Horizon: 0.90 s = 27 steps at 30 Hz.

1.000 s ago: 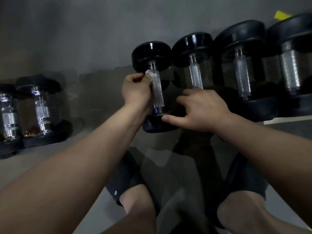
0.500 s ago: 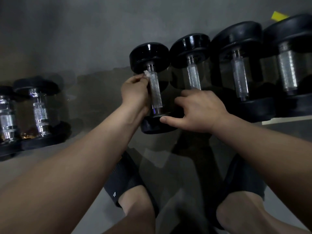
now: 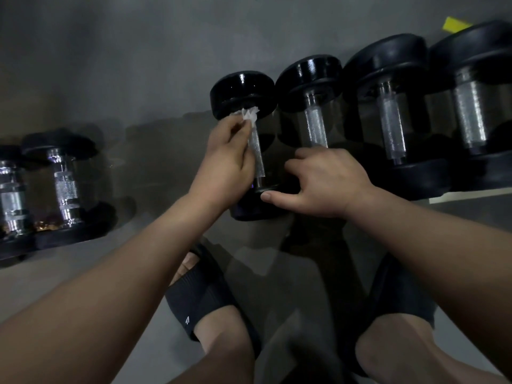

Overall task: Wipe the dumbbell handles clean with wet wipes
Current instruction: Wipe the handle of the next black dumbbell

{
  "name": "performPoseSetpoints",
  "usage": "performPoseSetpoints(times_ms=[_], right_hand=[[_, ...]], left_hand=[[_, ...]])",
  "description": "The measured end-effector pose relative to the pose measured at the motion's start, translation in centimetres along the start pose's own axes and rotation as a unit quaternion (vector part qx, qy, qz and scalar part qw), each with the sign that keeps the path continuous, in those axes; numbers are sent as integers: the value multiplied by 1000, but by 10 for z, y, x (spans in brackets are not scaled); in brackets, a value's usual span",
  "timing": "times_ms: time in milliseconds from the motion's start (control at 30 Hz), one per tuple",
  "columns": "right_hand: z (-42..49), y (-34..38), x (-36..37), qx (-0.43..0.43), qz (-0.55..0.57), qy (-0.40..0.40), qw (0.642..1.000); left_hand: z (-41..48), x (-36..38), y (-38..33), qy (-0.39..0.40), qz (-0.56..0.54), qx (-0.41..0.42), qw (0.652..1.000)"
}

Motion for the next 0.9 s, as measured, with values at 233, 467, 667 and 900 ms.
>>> performPoseSetpoints(times_ms=[233, 467, 667, 900], right_hand=[[0, 1, -1, 2, 4, 1, 1000], [0, 1, -1, 0, 10, -1, 1000], [-1, 0, -3, 4, 17, 8, 1000], [1, 2, -2, -5, 5, 15, 1000]], left_hand=[[18, 2, -11, 81, 193, 122, 970], [20, -4, -9, 62, 233, 180, 954], [14, -19, 18, 12, -10, 9, 1000], [13, 10, 26, -61, -408, -442, 797]])
Point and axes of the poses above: each hand's wrist, its own z-axis towards the middle knuckle, its own x-axis out of the palm, y = z × x, the point moved 3 cm from there along z, towards the middle knuckle, and after that the axes turned 15 degrees about -y, right-handed, at the moved point
